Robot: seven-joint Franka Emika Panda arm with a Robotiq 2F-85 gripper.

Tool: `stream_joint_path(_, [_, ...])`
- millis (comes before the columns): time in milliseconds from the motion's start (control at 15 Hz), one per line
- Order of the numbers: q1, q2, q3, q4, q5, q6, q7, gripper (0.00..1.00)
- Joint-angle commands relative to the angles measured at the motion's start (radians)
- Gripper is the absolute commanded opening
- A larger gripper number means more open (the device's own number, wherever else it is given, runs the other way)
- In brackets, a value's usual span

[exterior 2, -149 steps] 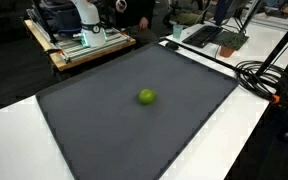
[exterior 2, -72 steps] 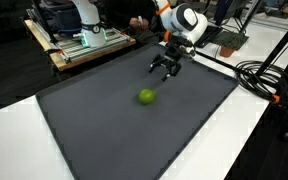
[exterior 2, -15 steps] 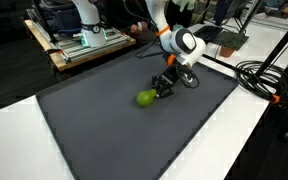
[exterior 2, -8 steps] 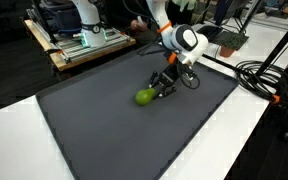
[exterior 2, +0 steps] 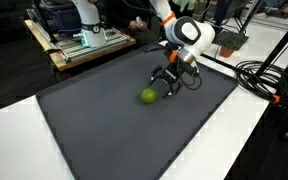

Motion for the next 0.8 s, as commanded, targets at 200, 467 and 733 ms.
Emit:
stream_joint_path(200, [-0.03, 0.002, -0.015, -0.007, 0.122, 0.081, -0.017, 1.0])
stream_joint_path(467, [-0.016, -0.002, -0.05, -0.018, 0.106, 0.107, 0.029, 1.0])
stream_joint_path(733, [-0.025, -0.069, -0.046, -0.097, 0.114, 0.122, 0.06, 1.0])
